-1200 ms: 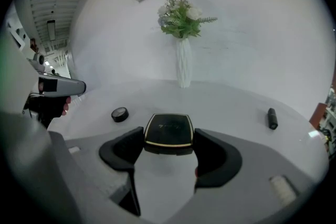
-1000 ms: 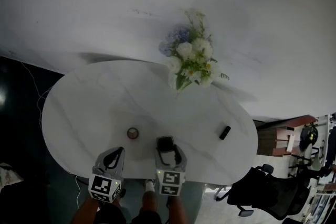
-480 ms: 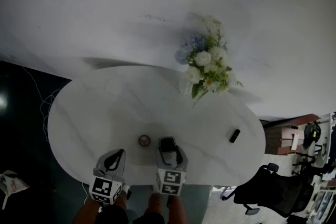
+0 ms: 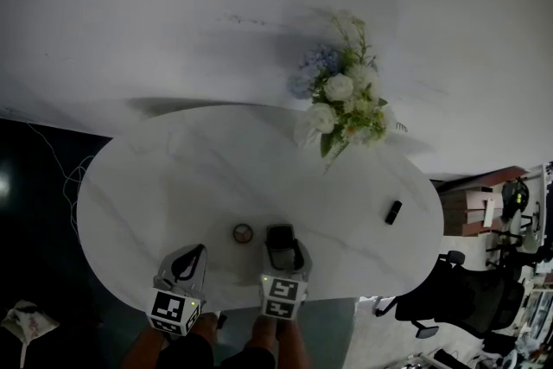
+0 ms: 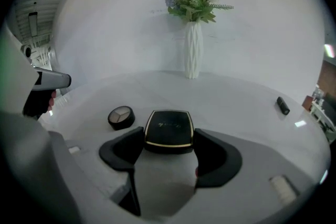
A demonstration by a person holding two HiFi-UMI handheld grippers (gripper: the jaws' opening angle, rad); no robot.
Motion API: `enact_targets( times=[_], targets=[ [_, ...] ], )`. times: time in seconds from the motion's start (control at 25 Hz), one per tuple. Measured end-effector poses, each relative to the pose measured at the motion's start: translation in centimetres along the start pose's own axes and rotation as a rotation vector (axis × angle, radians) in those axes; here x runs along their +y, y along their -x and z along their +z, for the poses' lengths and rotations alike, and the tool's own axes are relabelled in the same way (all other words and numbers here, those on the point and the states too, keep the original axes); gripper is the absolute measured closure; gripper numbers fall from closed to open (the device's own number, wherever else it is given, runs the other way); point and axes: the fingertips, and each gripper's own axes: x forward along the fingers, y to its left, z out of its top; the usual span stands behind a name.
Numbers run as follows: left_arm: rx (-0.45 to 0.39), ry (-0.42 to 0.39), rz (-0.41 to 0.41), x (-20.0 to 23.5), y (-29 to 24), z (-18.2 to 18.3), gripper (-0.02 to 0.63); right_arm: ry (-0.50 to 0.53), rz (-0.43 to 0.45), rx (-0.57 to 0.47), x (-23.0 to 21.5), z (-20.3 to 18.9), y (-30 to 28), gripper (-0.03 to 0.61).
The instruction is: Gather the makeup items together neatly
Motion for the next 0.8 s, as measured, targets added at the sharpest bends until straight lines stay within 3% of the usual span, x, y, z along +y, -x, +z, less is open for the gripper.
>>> enact_targets(
  times=[0.8],
  targets=[
    [-0.005, -0.014, -0.038, 1.1, 0.1, -0.5, 0.603, -0.016, -0.087, -0.023, -0.1, -0.1, 0.0, 0.27]
  ],
)
